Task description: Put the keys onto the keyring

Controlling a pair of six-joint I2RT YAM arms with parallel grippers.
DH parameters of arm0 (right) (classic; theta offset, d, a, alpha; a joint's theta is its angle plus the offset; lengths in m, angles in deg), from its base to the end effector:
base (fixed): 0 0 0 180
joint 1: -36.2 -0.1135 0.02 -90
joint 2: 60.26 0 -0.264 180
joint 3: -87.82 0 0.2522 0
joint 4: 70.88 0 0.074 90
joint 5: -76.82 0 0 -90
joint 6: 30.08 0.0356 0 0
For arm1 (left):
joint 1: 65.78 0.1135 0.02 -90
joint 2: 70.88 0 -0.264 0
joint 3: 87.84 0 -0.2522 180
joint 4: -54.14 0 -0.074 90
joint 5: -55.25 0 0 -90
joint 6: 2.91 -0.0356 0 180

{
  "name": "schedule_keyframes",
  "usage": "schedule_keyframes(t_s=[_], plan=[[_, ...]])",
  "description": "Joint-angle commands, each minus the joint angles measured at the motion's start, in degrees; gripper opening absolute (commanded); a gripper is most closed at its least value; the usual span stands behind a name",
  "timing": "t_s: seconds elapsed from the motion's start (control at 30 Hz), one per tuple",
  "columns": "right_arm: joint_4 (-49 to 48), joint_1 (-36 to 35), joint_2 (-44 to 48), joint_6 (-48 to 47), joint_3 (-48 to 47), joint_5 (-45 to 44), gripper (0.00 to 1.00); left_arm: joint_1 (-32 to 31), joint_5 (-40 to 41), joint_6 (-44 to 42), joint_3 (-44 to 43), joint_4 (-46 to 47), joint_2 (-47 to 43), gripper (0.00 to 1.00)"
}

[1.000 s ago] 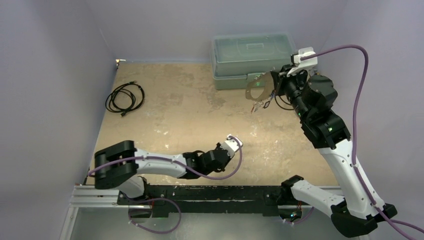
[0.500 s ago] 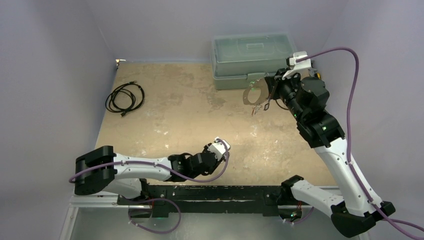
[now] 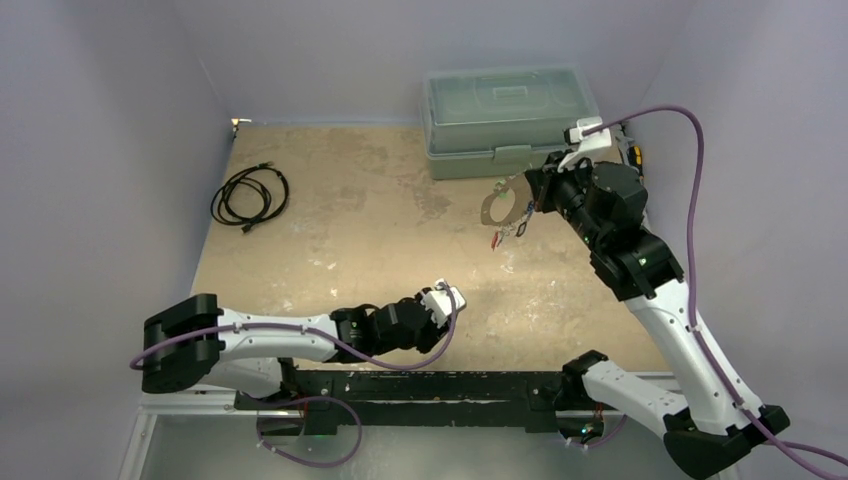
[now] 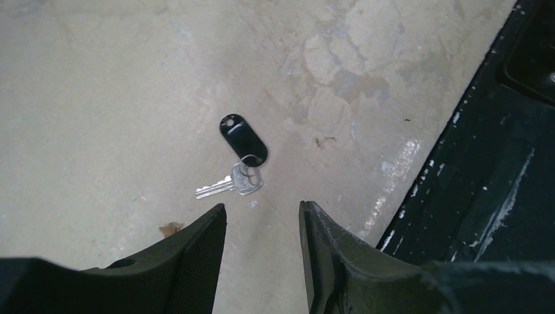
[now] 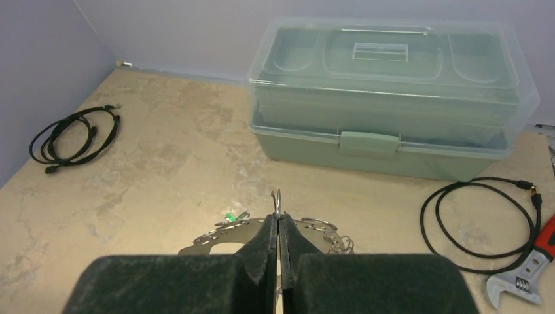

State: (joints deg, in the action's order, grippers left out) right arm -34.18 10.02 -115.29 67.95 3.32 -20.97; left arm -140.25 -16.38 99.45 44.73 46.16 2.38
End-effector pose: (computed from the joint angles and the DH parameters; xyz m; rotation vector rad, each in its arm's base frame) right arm 0.1786 0.0824 0.4402 -0.1678 1.6985 0.3307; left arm 0.0806 -0.2480 0.1965 0.9582 1.9542 -0.5409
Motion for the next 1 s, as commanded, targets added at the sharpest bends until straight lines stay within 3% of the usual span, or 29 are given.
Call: schedule_keyframes(t_s=[0.0, 0.13, 0.37, 0.47, 0.7, 0.87, 0.97], plan=[[-0.9, 0.3, 3.4, 1.0, 0.3, 0.7, 0.00, 3.0, -13.0, -5.6, 1.2, 8.2, 1.4, 0.45], [0.9, 0.3, 5.3, 1.0, 1.1, 0.5, 0.00, 8.9, -19.4, -6.0, 3.7, 16.8, 3.8, 0.47], [2.3, 0.3, 8.5, 1.0, 2.8, 0.2, 0.00, 9.6, -19.8, -11.1, 3.4, 21.1, 10.7, 0.49], [1.3, 0.4, 9.9, 1.1, 4.2, 0.1, 0.00, 9.9, -25.1, -13.6, 2.3, 20.6, 10.2, 0.49], [-1.4, 0.3, 13.0, 1.7, 8.1, 1.5, 0.00, 10.3, -26.2, -28.8, -3.0, 4.6, 8.4, 0.51], [-2.0, 0.3, 14.6, 2.1, 9.3, 2.9, 0.00, 13.9, -33.2, -40.8, -8.0, -7.3, 14.2, 0.48], [-2.1, 0.4, 15.2, 2.2, 9.7, 3.5, 0.00, 14.8, -33.8, -44.5, -9.3, -8.5, 16.1, 0.45]])
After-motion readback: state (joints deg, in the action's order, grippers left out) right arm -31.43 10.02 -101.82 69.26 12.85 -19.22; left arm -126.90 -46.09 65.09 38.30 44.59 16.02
